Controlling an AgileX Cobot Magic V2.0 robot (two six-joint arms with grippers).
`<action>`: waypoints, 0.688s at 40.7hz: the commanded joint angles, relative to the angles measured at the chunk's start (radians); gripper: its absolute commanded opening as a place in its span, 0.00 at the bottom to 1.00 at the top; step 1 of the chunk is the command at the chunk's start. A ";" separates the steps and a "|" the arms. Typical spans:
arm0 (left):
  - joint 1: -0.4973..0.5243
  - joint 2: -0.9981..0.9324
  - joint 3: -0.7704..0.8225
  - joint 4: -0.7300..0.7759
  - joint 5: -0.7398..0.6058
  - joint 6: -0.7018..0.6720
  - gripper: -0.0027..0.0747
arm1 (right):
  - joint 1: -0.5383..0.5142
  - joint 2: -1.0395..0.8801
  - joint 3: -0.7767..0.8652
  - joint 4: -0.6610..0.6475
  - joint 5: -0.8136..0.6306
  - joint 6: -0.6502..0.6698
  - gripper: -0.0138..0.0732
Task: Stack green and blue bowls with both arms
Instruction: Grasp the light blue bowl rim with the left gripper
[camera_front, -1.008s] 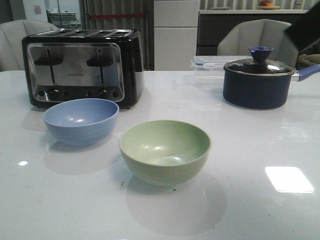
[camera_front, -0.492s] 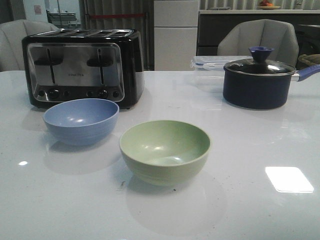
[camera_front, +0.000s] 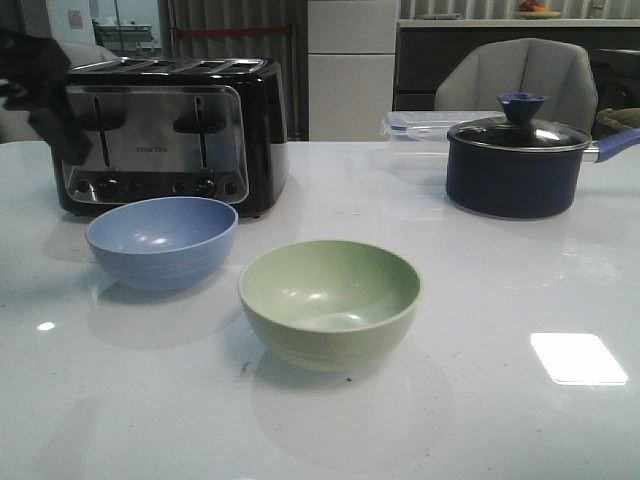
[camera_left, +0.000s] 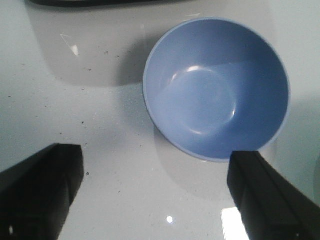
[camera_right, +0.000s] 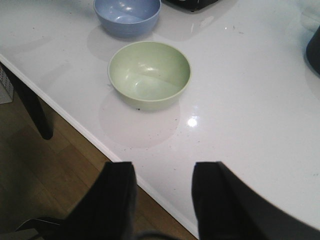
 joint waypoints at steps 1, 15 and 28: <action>-0.006 0.049 -0.079 -0.044 -0.053 -0.005 0.86 | -0.001 0.005 -0.028 -0.001 -0.069 -0.013 0.61; -0.006 0.292 -0.237 -0.046 -0.085 -0.005 0.70 | -0.001 0.005 -0.028 -0.001 -0.069 -0.013 0.61; -0.006 0.346 -0.266 -0.041 -0.073 -0.005 0.36 | -0.001 0.005 -0.028 -0.001 -0.069 -0.013 0.61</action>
